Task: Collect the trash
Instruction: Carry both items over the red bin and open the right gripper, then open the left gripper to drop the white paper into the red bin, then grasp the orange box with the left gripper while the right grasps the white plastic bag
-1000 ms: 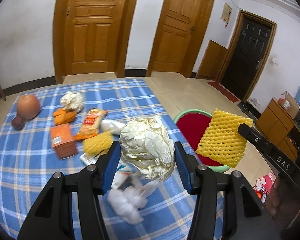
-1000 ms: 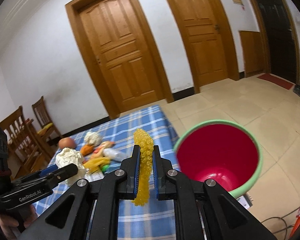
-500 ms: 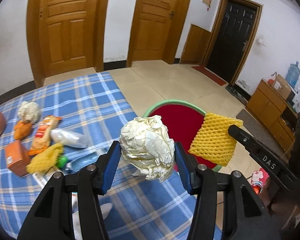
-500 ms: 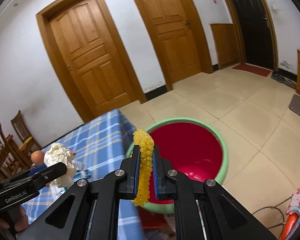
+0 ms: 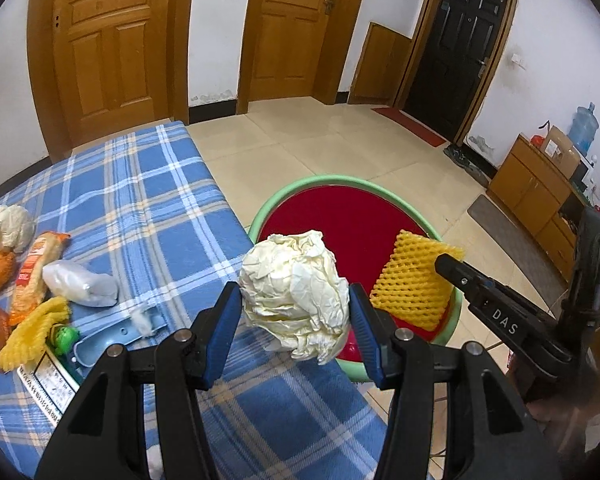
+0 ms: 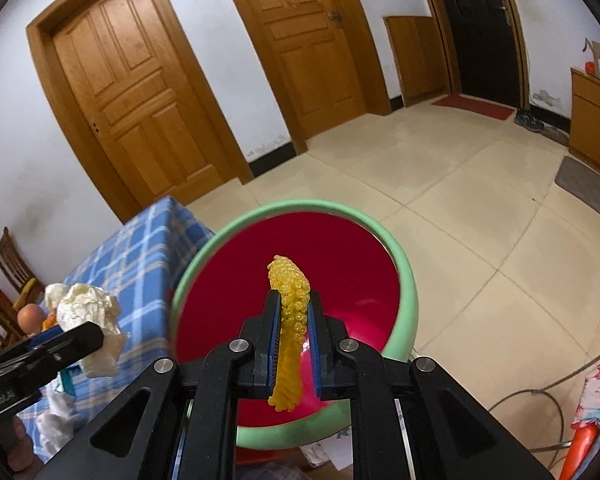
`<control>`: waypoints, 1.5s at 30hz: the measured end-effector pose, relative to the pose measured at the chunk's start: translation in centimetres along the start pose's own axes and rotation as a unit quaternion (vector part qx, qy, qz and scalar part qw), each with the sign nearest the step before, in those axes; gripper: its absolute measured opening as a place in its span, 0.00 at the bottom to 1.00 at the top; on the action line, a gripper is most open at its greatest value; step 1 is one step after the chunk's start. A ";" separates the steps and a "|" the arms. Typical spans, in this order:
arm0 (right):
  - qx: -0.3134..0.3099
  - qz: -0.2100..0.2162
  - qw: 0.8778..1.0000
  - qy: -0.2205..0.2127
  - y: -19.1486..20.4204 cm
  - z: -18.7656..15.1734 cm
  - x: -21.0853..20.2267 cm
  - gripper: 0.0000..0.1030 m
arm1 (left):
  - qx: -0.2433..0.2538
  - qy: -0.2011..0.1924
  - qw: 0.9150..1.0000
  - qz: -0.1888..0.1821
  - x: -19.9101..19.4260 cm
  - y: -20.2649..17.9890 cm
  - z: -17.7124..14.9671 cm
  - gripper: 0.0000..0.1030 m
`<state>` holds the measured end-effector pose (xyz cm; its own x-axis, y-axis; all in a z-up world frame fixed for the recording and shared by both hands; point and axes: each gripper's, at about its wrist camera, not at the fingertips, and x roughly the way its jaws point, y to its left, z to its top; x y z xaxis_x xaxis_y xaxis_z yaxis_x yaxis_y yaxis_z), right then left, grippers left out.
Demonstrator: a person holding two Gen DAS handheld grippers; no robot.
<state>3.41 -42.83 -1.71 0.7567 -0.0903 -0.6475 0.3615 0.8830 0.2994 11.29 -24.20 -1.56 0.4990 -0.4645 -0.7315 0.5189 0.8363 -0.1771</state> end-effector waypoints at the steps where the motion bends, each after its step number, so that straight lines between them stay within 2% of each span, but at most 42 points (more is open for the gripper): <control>1: 0.003 -0.001 1.000 0.001 -0.3 0.0 0.1 0.19 | 0.001 0.001 1.000 0.000 0.1 -0.1 0.0 0.53; 4: 0.011 -0.002 1.000 0.000 -0.9 0.0 0.0 0.27 | 0.003 0.005 1.000 0.000 0.5 -0.3 0.0 0.53; 17: 0.029 -0.001 0.999 -0.018 -1.7 0.2 -1.6 0.27 | 0.029 0.027 0.999 -0.010 2.6 -1.9 0.1 0.53; 19: 0.032 0.000 0.999 -0.018 -1.8 0.1 -1.9 0.27 | 0.031 0.030 0.999 -0.012 2.8 -2.0 0.0 0.57; 22: 0.035 0.001 0.999 -0.020 -1.9 0.0 -2.2 0.27 | 0.033 0.030 0.999 -0.010 3.0 -2.2 -0.1 0.69; 24: 0.036 0.002 0.999 -0.022 -1.9 0.0 -2.4 0.27 | 0.033 0.027 0.999 -0.007 2.8 -2.3 -0.2 0.73; 37: 0.032 0.000 0.999 -0.029 -1.0 -0.3 -4.1 0.28 | 0.003 0.011 1.000 -0.004 0.5 -1.1 -0.4 0.73; 41: 0.029 0.004 0.999 -0.033 -0.4 -0.4 -4.9 0.38 | -0.002 -0.002 1.000 0.001 -1.0 -0.5 -0.6 0.73; 45: 0.023 0.004 0.999 -0.030 0.5 -0.7 -5.4 0.39 | -0.010 -0.012 1.000 0.008 -2.5 0.4 -0.9 0.73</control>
<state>-0.86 -41.60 1.39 0.7906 -0.1133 -0.6018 0.3798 0.8616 0.3368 9.57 -22.45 -0.38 0.5244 -0.4574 -0.7181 0.4971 0.8493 -0.1779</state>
